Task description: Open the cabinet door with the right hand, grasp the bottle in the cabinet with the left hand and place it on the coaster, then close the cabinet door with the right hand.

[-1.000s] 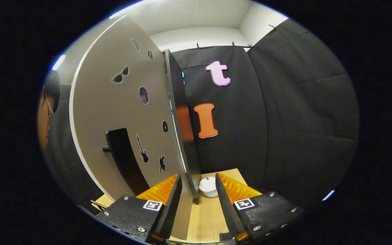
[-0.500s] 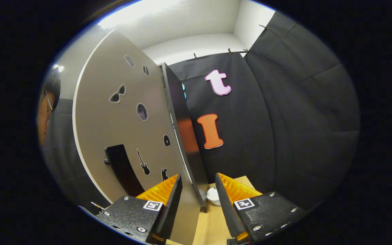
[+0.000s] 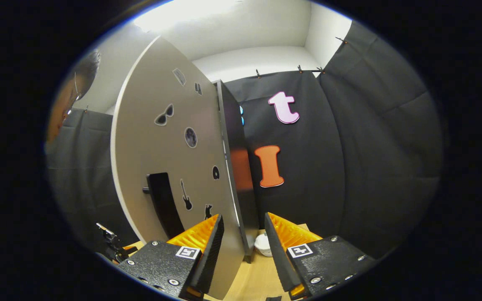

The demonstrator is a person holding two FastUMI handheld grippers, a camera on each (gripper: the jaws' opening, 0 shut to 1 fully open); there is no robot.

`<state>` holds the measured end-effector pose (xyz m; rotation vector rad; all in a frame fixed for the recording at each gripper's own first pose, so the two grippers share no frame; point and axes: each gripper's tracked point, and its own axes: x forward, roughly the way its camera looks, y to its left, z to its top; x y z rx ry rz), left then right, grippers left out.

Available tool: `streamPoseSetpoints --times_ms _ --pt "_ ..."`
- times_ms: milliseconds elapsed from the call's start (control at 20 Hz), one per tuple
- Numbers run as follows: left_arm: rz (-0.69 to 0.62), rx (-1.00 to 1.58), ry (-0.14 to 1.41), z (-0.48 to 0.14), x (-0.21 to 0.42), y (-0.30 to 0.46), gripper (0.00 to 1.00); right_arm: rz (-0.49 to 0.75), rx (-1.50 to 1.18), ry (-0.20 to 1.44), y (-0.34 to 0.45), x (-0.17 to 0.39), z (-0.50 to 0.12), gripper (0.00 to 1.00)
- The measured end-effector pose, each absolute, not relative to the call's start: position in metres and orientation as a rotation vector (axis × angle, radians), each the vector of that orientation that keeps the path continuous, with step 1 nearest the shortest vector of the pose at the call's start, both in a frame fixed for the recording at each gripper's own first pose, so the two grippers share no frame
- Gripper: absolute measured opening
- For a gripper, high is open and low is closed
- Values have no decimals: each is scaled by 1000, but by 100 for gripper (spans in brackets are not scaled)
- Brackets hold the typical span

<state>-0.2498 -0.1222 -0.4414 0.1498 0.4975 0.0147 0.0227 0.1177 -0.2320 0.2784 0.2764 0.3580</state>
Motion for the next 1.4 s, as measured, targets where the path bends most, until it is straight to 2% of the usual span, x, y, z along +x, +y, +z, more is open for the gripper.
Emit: streamPoseSetpoints --times_ms 50,100,200,250,350,500,600,650,700,750,1000,1250,1400 --pt "11 148 489 -431 -244 -127 92 372 279 269 118 21 -230 67" --pt "8 142 479 -422 -241 -129 92 390 284 261 119 19 -229 62" --pt "4 132 464 -405 -235 -134 91 443 322 259 128 12 -227 62" --pt "3 129 456 -396 -230 -136 91 465 352 256 134 10 -229 67" --pt "8 138 430 -377 -224 -137 89 491 391 241 141 9 -230 62" --pt "11 146 395 -352 -214 -137 91 544 417 239 152 5 -235 62" --pt "20 150 379 -339 -208 -134 89 587 453 234 160 -1 -233 62" --pt "26 153 369 -333 -205 -132 89 598 457 232 164 0 -232 62" --pt "28 155 361 -326 -203 -132 91 607 460 231 161 -1 -233 67" --pt "28 156 352 -320 -200 -133 91 613 458 232 161 -1 -232 62" --pt "22 154 304 -288 -180 -135 88 660 439 237 173 -6 -234 61" --pt "6 157 255 -267 -161 -140 94 765 394 247 211 -19 -239 61" --pt "-7 154 253 -265 -156 -139 91 831 402 253 235 -22 -237 61"
